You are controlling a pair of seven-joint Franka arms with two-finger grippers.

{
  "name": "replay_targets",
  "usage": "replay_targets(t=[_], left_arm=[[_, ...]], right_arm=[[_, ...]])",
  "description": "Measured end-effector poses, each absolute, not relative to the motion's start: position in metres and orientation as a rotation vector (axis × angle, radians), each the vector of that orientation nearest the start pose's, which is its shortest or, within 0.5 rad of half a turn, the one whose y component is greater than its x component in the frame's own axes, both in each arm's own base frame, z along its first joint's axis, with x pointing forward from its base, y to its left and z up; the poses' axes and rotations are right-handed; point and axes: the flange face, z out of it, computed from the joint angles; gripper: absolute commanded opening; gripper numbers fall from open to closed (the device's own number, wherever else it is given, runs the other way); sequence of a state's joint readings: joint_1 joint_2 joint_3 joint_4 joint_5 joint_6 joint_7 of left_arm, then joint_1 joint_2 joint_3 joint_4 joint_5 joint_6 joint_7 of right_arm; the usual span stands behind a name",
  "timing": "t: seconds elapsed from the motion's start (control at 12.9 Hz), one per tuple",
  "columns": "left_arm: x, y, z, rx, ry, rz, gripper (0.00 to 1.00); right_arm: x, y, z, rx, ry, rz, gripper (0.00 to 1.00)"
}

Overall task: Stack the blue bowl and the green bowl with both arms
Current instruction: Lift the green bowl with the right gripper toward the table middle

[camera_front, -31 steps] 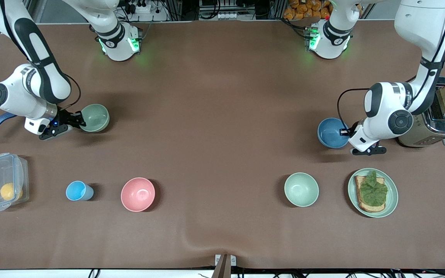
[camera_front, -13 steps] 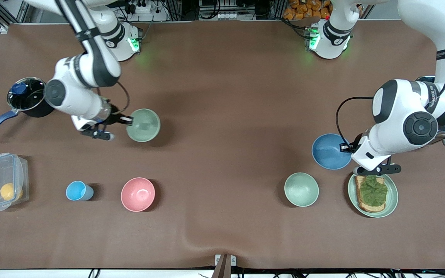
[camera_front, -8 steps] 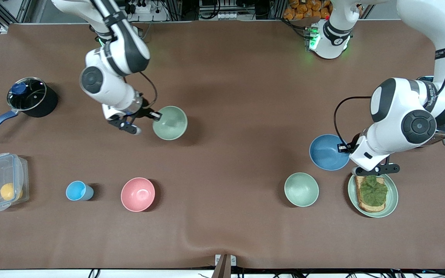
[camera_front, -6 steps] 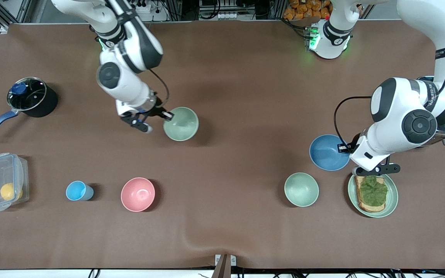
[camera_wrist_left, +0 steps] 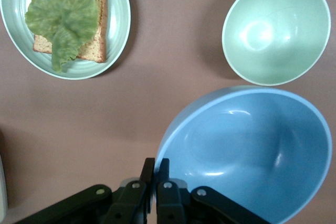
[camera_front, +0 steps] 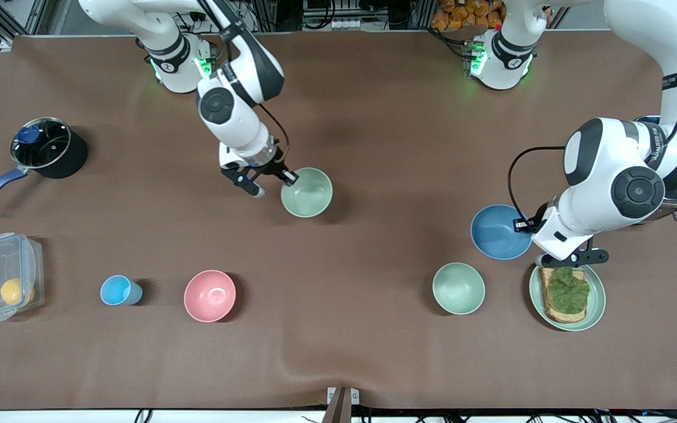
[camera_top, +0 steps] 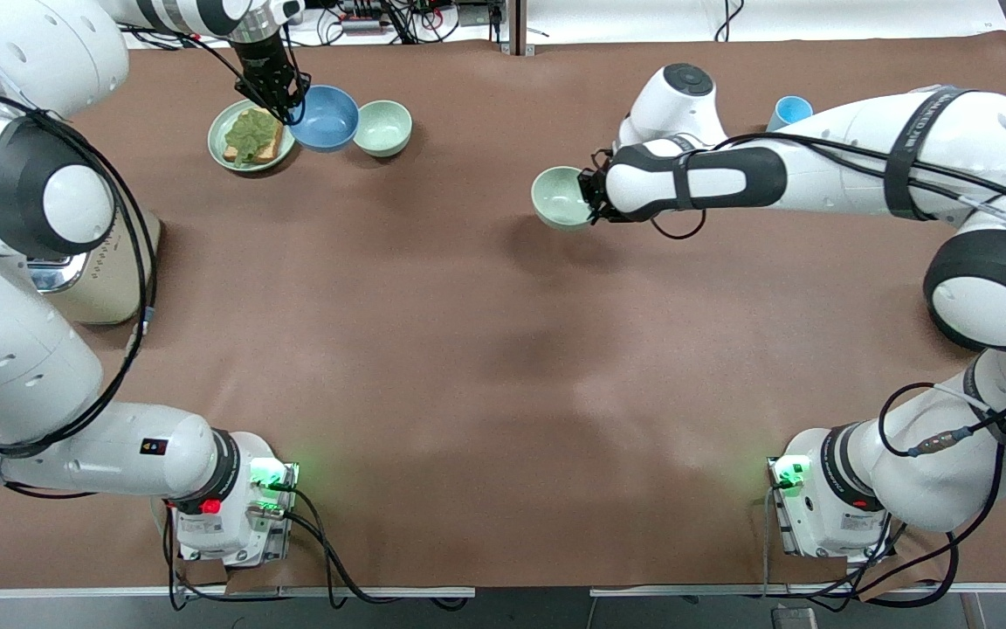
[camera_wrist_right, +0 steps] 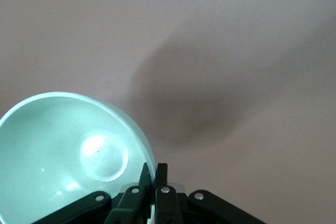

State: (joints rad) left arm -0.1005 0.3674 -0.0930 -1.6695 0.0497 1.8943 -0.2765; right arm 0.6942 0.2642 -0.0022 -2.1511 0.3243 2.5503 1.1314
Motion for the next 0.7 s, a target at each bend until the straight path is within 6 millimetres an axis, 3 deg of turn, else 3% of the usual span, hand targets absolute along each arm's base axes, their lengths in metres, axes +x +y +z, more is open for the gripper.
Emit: replay_targets(t=[0.39, 0.7], left_arm=[[0.628, -0.129, 0.379, -3.094, -0.077, 0.231, 0.0], [0.628, -0.128, 0.374, -3.094, -0.079, 0.243, 0.0]], right_arm=[[0.438, 0.426, 0.27, -2.674, 1.067, 0.083, 0.0], [0.427, 0.456, 0.248, -2.654, 1.086, 0.067, 0.0]])
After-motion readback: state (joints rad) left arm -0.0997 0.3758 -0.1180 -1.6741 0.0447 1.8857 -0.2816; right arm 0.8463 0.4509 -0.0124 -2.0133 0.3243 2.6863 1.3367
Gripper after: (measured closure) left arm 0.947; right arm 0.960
